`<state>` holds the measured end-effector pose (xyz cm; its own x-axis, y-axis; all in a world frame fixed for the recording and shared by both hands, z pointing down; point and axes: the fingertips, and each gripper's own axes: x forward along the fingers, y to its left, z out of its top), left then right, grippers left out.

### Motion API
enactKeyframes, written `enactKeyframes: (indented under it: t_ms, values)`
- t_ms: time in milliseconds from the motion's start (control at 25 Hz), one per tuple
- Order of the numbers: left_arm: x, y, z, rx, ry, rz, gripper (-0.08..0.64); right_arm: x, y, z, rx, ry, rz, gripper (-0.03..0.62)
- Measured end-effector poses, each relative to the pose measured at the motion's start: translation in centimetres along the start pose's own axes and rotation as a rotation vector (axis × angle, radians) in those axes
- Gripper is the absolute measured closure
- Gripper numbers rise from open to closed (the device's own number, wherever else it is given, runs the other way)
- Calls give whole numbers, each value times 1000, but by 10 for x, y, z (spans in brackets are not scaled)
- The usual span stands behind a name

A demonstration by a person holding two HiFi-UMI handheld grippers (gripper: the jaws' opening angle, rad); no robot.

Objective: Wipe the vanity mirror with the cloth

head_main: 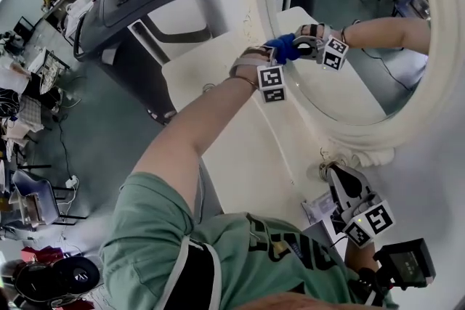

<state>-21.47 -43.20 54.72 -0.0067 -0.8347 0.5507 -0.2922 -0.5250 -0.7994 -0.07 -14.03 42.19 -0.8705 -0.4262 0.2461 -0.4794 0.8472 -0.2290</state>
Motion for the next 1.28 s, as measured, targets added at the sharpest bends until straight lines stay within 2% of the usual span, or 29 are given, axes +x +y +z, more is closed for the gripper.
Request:
enactKeyframes:
  t_ms: [200,320,440,640,760,880,1080,1280]
  values:
    - [8,-26,5,-70,-16,-70,486,6,9,6,-12,-20,10,580]
    - [-9,-16,1,-155,-39,-79,486,-2,17,17,-47,-47,5,580]
    - [-58,39,0,-248,-113,28,486,-19,24,23,-69,-66,-9,580]
    - [-152,209,17,-325,-271,323,486,-34,18,25,-76,-89,-28,580]
    - [-187,292,34,-319,-294,440,486,-40,13,28,-76,-108,-43,580]
    - [-201,343,47,-311,-278,490,486,-45,7,29,-67,-125,-54,580]
    - [-192,353,65,-237,-229,486,486,-52,0,27,-57,-148,-71,580]
    - [-191,352,73,-215,-208,513,488,-61,2,29,-34,-160,-66,580]
